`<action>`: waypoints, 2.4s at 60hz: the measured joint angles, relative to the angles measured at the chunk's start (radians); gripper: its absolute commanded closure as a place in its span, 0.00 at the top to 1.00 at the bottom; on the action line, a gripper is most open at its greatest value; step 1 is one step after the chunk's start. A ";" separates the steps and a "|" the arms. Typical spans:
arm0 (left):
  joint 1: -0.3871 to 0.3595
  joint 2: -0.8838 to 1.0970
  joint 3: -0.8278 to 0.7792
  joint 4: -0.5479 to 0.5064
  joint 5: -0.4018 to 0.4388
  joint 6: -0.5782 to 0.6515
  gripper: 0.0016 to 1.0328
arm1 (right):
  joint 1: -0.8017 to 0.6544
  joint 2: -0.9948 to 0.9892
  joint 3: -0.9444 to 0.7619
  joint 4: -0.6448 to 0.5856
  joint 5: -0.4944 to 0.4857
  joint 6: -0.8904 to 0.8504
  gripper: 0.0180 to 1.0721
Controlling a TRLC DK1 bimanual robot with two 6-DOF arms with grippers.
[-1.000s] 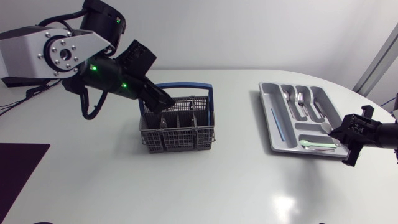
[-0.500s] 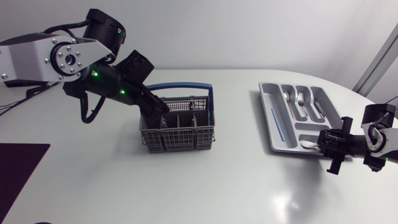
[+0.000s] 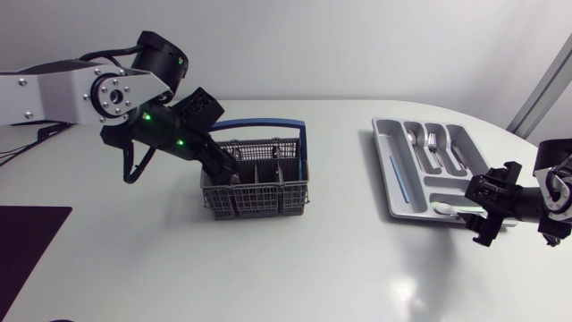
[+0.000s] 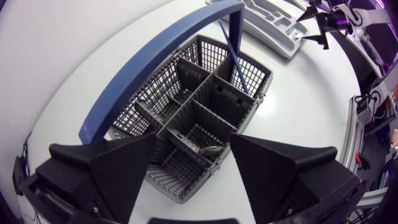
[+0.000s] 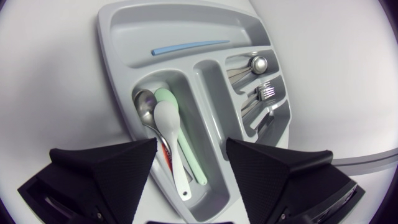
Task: Unload the cutlery basket into the drawer organizer.
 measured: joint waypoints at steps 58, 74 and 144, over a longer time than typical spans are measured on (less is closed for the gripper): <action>0.004 -0.097 -0.152 -0.059 0.000 0.495 0.80 | 0.793 -0.157 0.413 -0.580 -0.129 1.041 0.85; 0.063 -0.099 -0.230 0.029 0.113 0.495 0.80 | 0.939 0.040 0.572 -0.534 -0.140 1.237 0.85; 0.168 -0.106 -0.328 0.164 0.303 0.467 0.80 | 1.127 0.474 0.903 -0.451 -0.100 1.390 0.24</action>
